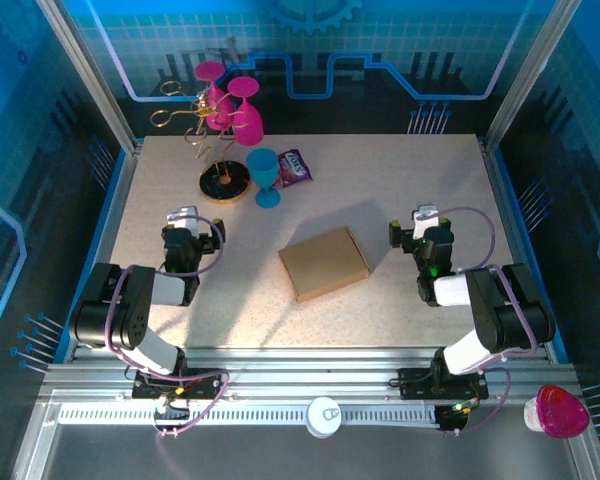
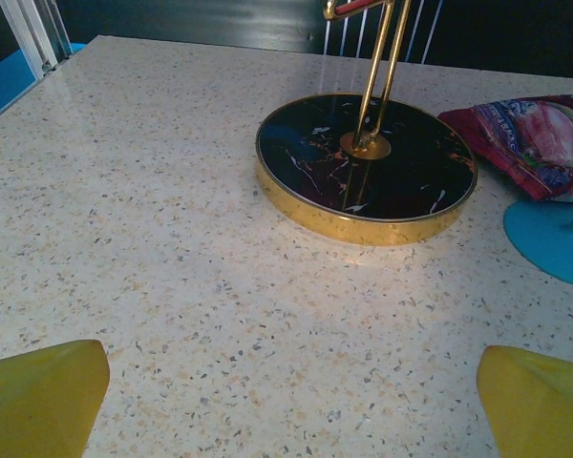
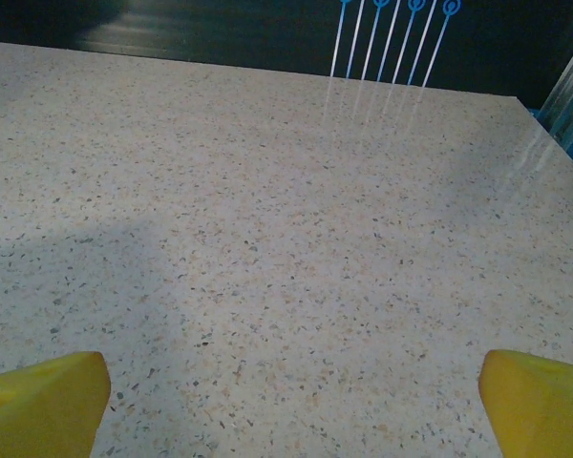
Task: Fold the paper box
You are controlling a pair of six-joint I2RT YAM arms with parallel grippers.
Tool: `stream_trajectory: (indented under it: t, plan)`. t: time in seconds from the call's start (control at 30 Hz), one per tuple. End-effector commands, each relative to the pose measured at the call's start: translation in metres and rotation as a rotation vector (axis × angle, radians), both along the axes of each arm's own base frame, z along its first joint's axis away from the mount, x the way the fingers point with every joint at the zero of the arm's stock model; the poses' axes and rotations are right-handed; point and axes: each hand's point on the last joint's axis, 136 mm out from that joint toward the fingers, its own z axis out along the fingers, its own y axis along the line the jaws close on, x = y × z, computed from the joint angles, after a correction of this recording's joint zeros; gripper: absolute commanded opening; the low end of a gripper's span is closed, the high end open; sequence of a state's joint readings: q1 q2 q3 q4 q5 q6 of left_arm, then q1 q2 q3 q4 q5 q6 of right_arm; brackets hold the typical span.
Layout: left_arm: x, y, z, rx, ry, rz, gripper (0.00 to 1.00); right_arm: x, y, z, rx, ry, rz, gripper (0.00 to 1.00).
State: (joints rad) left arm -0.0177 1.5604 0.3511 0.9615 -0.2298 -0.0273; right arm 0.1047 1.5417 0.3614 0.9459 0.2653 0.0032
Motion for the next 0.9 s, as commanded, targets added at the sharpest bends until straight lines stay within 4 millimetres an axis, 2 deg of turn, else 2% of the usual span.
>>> stream_trajectory:
  t: [0.0, 0.1, 0.87]
  plan:
    - [0.0022, -0.0001, 0.0066, -0.017, -0.018, 0.002, 0.99, 0.0016, -0.0024, 0.0045, -0.003, -0.021, -0.025, 1.00]
    - [0.0021, 0.0002, 0.0067, -0.017, -0.018, 0.003, 1.00, -0.0011, 0.0031, 0.0070, -0.010, -0.043, -0.005, 1.00]
    - [0.0022, -0.0001, 0.0065, -0.017, -0.018, 0.002, 0.99, 0.0007, 0.0034, 0.0063, -0.032, -0.034, -0.018, 1.00]
